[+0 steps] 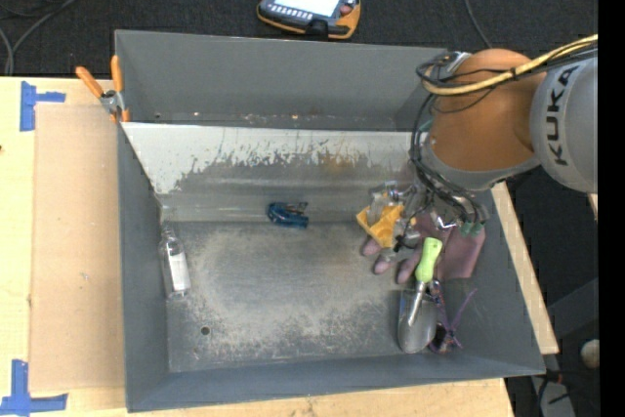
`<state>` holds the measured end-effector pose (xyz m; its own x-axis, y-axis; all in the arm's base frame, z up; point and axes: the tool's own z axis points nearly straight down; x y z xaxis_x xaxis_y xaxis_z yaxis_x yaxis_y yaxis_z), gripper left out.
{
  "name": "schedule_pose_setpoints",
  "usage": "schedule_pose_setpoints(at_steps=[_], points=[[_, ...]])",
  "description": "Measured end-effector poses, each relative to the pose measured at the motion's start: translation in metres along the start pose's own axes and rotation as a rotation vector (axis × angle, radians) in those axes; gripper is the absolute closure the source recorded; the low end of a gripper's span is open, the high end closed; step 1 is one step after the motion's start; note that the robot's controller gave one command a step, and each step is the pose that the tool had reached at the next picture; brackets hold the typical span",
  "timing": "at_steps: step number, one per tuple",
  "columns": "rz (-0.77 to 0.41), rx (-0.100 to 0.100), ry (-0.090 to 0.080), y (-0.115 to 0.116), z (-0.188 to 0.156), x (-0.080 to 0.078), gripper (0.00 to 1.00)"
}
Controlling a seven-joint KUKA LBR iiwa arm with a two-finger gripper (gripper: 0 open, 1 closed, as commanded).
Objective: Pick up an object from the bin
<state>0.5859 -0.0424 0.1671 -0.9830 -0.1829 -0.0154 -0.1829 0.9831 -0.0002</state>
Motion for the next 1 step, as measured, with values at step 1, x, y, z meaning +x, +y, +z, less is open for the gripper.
schedule_pose_setpoints(at_steps=[1], points=[[0.050,0.000,0.000,0.0077,-0.1012,-0.0062,1.00]])
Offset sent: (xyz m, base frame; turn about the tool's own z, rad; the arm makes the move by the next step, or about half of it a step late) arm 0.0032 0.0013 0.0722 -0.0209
